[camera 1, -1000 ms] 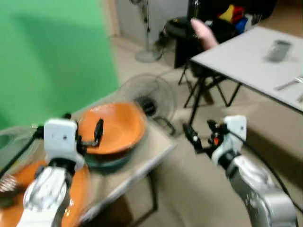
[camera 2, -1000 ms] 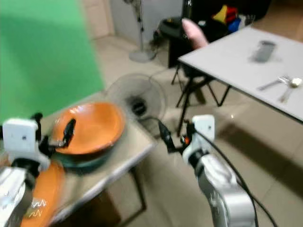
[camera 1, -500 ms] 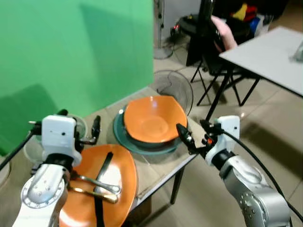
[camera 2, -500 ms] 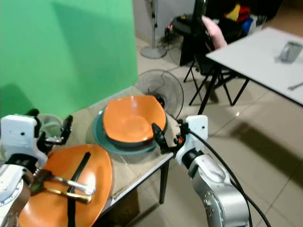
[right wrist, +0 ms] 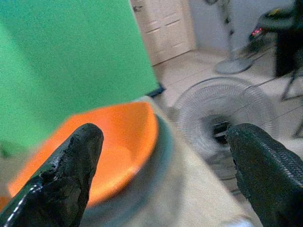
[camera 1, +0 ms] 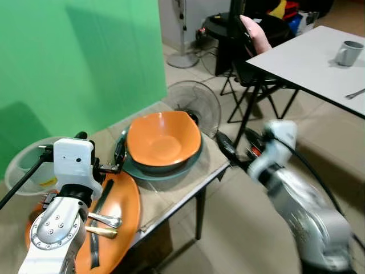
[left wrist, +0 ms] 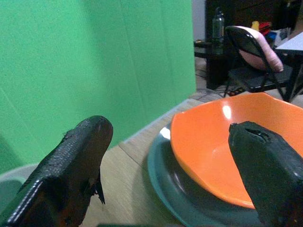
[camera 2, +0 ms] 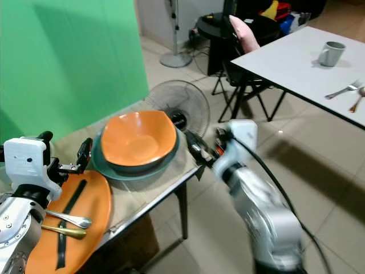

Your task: Setting the table

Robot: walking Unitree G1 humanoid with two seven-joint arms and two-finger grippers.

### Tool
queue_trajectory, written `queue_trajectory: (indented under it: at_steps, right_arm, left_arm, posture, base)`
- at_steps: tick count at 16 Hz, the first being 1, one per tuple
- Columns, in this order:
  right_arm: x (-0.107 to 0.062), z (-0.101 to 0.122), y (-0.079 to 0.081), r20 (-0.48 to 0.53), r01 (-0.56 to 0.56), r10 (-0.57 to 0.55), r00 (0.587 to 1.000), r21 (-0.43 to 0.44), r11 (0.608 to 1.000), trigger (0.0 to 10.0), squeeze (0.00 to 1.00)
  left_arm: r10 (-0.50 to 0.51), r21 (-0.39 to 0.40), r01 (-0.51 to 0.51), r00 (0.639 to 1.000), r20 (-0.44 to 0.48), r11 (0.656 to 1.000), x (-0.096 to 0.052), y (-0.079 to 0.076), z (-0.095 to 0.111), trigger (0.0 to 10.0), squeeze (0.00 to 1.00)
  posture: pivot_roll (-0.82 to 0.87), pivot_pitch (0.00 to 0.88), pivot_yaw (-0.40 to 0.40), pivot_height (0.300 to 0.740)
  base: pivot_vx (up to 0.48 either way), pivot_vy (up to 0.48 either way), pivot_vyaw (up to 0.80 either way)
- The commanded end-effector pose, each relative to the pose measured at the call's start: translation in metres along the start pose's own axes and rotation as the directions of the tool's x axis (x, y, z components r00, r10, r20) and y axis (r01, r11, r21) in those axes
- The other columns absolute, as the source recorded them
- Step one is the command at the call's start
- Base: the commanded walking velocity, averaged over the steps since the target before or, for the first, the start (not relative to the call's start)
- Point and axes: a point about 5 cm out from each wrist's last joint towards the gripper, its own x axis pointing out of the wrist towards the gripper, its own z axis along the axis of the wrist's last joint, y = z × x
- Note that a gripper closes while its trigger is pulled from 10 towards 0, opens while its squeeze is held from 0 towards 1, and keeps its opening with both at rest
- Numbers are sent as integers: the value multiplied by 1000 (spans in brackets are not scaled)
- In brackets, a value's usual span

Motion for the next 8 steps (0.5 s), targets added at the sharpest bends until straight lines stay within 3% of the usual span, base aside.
queue_trajectory:
  at_steps: [1, 3, 5, 8]
  right_arm:
    - [13, 3, 1, -24, -26, 27, 999, 51, 998, 10000, 1000]
    - [29, 4, -4, -83, -1, 6, 997, 61, 998, 10000, 1000]
    - [42, 3, -9, -165, 8, 7, 986, 87, 996, 10000, 1000]
    - [65, 8, -1, -260, -51, 84, 962, 134, 990, 10000, 1000]
  left_arm:
    - [-35, -33, 35, 999, 4, 999, 0, 3, 3, 10000, 1000]
    - [-143, -31, 143, 990, 12, 989, -2, -3, 6, 10000, 1000]
    - [-304, -20, 303, 953, -3, 953, -7, -15, 8, 10000, 1000]
    - [-408, -10, 408, 912, -35, 913, -9, -25, 6, 10000, 1000]
  posture:
    - [-28, 0, 49, 740]
    - [-19, 0, 43, 740]
    - [-21, 0, 41, 740]
    - [-24, 0, 43, 740]
  base:
    - [0, 0, 0]
    - [0, 0, 0]
    - [0, 0, 0]
    - [0, 0, 0]
